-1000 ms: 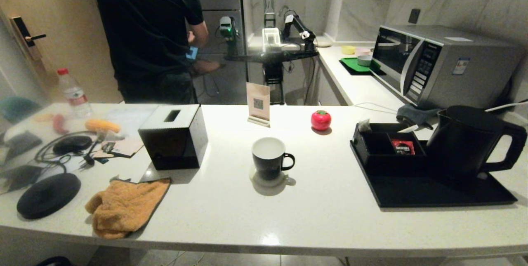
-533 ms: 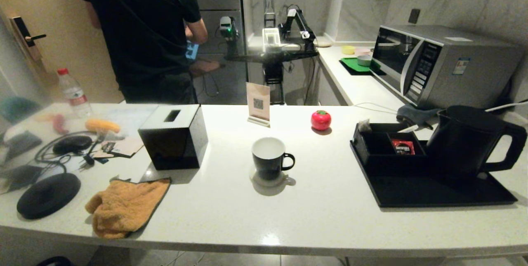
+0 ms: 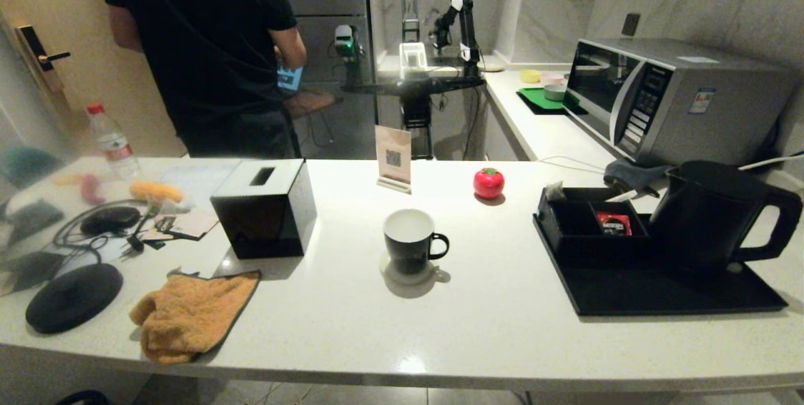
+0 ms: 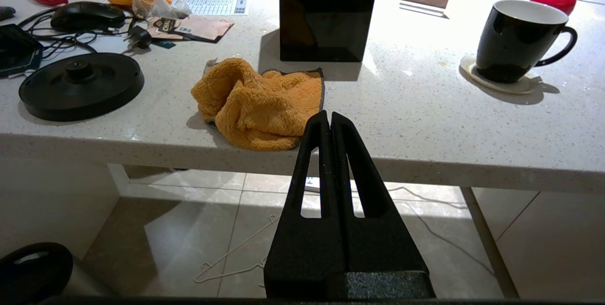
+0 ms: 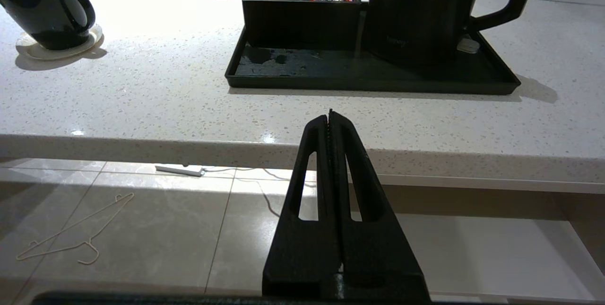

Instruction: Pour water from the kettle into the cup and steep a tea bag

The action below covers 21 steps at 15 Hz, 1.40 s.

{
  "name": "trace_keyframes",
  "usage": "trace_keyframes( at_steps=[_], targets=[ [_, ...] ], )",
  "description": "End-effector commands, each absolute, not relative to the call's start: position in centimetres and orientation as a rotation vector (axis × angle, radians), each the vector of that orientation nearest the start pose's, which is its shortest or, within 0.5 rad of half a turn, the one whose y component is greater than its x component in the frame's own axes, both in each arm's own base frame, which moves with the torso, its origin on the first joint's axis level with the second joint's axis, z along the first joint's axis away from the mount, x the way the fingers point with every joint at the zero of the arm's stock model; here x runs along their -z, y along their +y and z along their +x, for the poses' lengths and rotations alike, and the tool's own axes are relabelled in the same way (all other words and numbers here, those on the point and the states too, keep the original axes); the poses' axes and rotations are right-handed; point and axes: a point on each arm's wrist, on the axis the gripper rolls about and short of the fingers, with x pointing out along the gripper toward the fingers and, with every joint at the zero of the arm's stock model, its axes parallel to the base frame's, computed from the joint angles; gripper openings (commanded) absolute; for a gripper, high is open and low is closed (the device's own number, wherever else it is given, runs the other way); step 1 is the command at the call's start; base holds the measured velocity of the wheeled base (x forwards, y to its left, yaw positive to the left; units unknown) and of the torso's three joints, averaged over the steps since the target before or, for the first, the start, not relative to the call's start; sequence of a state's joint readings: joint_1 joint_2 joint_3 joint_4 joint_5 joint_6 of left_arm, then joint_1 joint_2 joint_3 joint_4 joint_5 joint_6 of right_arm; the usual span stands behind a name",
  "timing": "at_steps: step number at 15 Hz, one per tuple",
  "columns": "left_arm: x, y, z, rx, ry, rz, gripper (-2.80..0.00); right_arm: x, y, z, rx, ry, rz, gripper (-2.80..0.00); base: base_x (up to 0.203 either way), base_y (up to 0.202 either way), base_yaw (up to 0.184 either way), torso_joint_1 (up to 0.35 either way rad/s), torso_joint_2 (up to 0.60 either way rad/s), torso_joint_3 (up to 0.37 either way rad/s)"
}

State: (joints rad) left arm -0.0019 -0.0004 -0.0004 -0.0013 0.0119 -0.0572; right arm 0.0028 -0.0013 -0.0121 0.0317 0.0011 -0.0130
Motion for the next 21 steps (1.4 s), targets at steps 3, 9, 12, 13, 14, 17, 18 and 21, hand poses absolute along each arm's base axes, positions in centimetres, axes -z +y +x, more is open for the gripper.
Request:
trace_keyframes(
  at_steps=[3, 9, 12, 13, 14, 17, 18, 21],
  targets=[
    [-7.6, 0.0, -2.3, -0.011, -0.002, -0.058, -2.80, -7.6, 0.0, -2.3, 0.000, -0.005, -0.021, -2.80, 0.000, 0.000, 0.000, 0.000, 0.00, 0.000],
    [-7.6, 0.0, -2.3, -0.011, -0.002, -0.058, -2.80, -9.4, 0.0, -1.3, 0.004, 0.052, -0.080, -2.80, 0.000, 0.000, 0.000, 0.000, 0.00, 0.000],
    [-7.6, 0.0, -2.3, -0.011, -0.002, -0.058, -2.80, -11.1, 0.0, 0.3, 0.068, 0.066, -0.101, -2.80, 0.000, 0.000, 0.000, 0.000, 0.00, 0.000],
    [-7.6, 0.0, -2.3, -0.011, -0.002, -0.058, -2.80, -11.6, -0.1, 1.0, 0.146, 0.073, -0.108, -2.80, 0.000, 0.000, 0.000, 0.000, 0.00, 0.000],
    [-7.6, 0.0, -2.3, -0.011, -0.002, -0.058, -2.80, -12.1, -0.4, 1.6, 0.228, 0.082, -0.109, -2.80, 0.000, 0.000, 0.000, 0.000, 0.00, 0.000],
    [-7.6, 0.0, -2.3, -0.011, -0.002, -0.058, -2.80, -13.5, -1.5, 2.8, 0.440, 0.121, -0.092, -2.80, 0.000, 0.000, 0.000, 0.000, 0.00, 0.000],
    [-7.6, 0.0, -2.3, -0.011, -0.002, -0.058, -2.80, -14.1, -2.0, 3.2, 0.482, 0.133, -0.081, -2.80, 0.000, 0.000, 0.000, 0.000, 0.00, 0.000],
    [-7.6, 0.0, -2.3, -0.011, -0.002, -0.058, -2.80, -16.3, -4.1, 4.5, 0.535, 0.156, -0.050, -2.80, 0.000, 0.000, 0.000, 0.000, 0.00, 0.000]
  ],
)
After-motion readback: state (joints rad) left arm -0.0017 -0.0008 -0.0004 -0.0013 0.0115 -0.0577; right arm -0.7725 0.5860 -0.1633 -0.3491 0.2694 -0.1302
